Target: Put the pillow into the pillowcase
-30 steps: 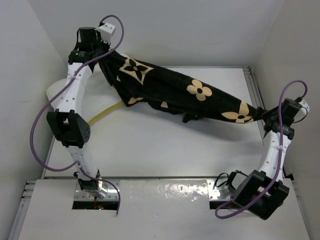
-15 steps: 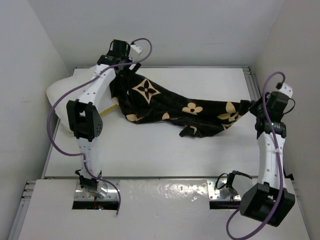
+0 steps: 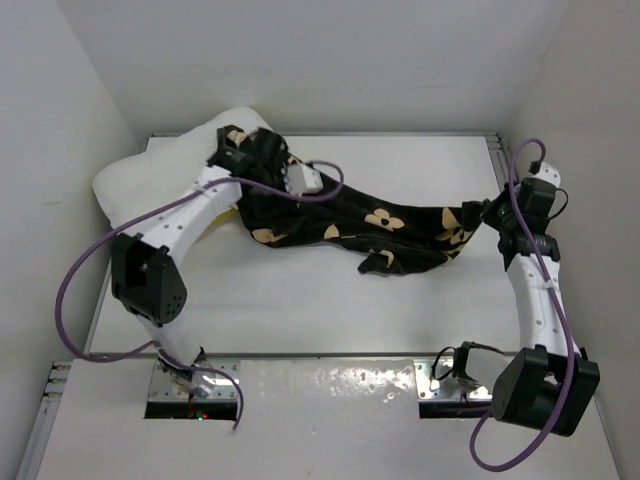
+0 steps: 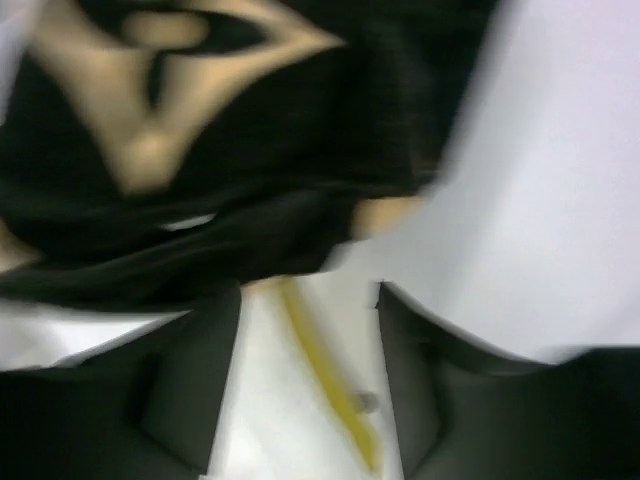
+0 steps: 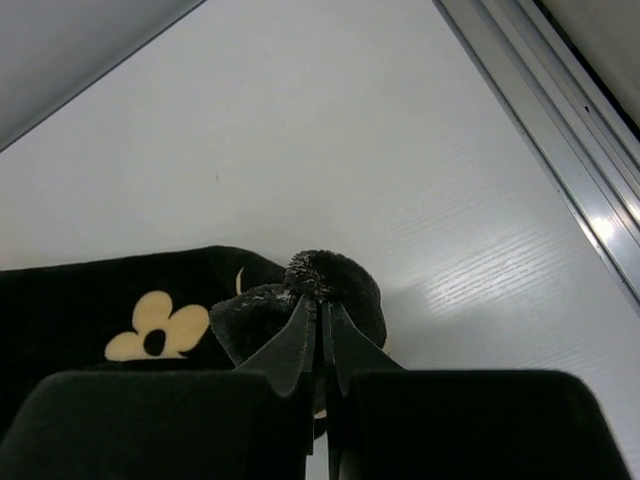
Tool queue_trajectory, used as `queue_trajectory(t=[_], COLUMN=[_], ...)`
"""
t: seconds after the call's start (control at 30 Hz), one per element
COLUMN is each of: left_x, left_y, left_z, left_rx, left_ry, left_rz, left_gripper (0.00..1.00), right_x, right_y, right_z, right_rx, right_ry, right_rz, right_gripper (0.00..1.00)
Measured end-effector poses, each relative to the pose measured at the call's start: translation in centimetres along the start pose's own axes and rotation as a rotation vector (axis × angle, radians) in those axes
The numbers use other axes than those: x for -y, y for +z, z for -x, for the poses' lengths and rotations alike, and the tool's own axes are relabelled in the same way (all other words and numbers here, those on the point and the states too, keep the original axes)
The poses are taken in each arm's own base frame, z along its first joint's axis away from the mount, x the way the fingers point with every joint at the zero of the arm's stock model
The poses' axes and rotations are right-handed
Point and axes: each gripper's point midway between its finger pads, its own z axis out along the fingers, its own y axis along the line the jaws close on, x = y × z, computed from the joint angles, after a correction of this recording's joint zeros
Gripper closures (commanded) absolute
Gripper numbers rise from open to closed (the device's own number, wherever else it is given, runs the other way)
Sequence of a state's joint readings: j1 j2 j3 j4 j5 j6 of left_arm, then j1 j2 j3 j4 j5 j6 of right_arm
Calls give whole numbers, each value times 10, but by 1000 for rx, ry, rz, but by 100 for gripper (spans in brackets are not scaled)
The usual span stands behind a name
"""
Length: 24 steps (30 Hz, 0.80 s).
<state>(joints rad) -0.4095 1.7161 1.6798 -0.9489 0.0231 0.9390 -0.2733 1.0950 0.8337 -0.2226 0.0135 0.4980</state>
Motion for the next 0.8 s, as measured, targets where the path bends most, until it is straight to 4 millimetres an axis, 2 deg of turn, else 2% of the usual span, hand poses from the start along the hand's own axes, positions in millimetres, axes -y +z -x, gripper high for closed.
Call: queue_trajectory(t=[0.1, 0.13, 0.2, 0.23, 0.43, 0.6, 0.7, 0.8], left_x=[64, 81, 97, 98, 63, 70, 80, 85], left_y=[36, 47, 60, 65, 85, 117, 125, 125], left_z=[-13, -18, -25, -26, -10, -16, -24, -26], left_rx=[-85, -110, -146, -152, -108, -136, -164, -170], left_ry=[76, 93, 100, 100, 56, 9, -28, -58], left_rz=[-176, -221, -256, -249, -79, -91, -122, -131], left_gripper=[28, 27, 27, 27, 31, 34, 36, 61], right_x=[-2, -2, -1, -1, 2, 5, 5, 6], right_y=[1, 2, 2, 3, 3, 0, -1, -2], right_z=[-7, -9, -12, -14, -26, -30, -28, -27], right_rx=[-10, -15, -21, -24, -47, -49, -41, -38], right_ry=[-5, -7, -6, -6, -6, -7, -6, -4], right_rz=[6, 7, 6, 5, 0, -4, -4, -7], right_gripper=[100, 100, 100, 100, 100, 100, 100, 100])
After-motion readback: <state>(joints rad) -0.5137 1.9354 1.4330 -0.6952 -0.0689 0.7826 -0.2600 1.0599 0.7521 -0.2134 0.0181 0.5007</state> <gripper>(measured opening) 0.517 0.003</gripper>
